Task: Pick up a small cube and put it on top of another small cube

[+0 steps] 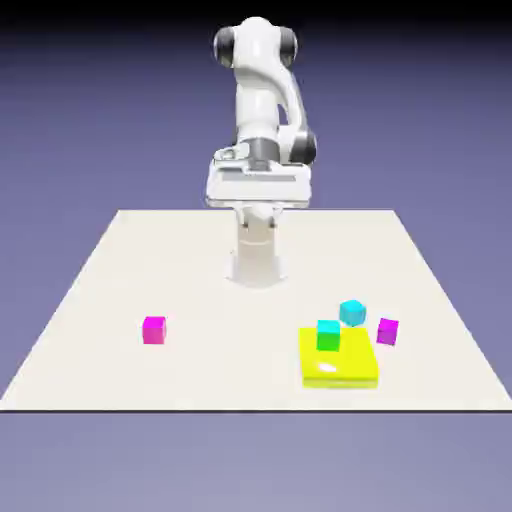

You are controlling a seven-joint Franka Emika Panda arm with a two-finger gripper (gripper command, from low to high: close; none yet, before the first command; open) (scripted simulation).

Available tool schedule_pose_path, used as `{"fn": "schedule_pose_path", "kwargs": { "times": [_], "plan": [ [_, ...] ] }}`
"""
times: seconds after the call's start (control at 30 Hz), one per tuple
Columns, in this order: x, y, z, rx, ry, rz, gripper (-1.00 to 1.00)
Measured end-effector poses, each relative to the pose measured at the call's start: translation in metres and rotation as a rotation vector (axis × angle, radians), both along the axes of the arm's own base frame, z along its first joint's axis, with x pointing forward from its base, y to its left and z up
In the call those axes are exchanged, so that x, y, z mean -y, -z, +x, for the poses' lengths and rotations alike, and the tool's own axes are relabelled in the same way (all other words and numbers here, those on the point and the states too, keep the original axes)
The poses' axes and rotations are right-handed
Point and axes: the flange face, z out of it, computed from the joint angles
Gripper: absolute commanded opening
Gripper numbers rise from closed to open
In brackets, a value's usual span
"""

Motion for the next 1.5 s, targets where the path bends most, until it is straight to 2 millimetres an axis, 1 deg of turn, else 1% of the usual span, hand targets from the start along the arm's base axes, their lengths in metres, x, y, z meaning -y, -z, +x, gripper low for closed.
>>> {"fn": "schedule_pose_path", "kwargs": {
  "times": [0.03,0.1,0.2,0.27,0.33,0.4,0.43,0.47,0.5,0.57,0.63,0.73,0.97,1.0,1.07,1.27,1.5],
  "plan": [
    [-0.022,0.019,-0.001,-0.053,-0.033,-0.002,0.0],
    [-0.065,0.058,-0.009,-0.159,-0.097,-0.011,0.0],
    [-0.124,0.116,-0.036,-0.318,-0.188,-0.04,0.0],
    [-0.157,0.152,-0.063,-0.422,-0.246,-0.068,0.0],
    [-0.186,0.187,-0.097,-0.524,-0.302,-0.104,0.0],
    [-0.209,0.218,-0.136,-0.624,-0.354,-0.147,0.0],
    [-0.221,0.233,-0.16,-0.672,-0.395,-0.176,0.0],
    [-0.224,0.24,-0.17,-0.696,-0.4,-0.187,0.0],
    [-0.223,0.24,-0.169,-0.697,-0.397,-0.186,0.0],
    [-0.22,0.248,-0.161,-0.696,-0.372,-0.172,0.0],
    [-0.228,0.256,-0.165,-0.693,-0.393,-0.177,0.0],
    [-0.229,0.27,-0.165,-0.692,-0.393,-0.175,0.0],
    [-0.223,0.308,-0.167,-0.696,-0.394,-0.184,0.0],
    [-0.223,0.31,-0.167,-0.697,-0.395,-0.185,-1.0],
    [-0.223,0.31,-0.167,-0.697,-0.395,-0.185,-1.0],
    [-0.229,0.277,-0.165,-0.691,-0.393,-0.175,-1.0],
    [-0.225,0.245,-0.168,-0.695,-0.397,-0.183,-1.0]
  ]
}}
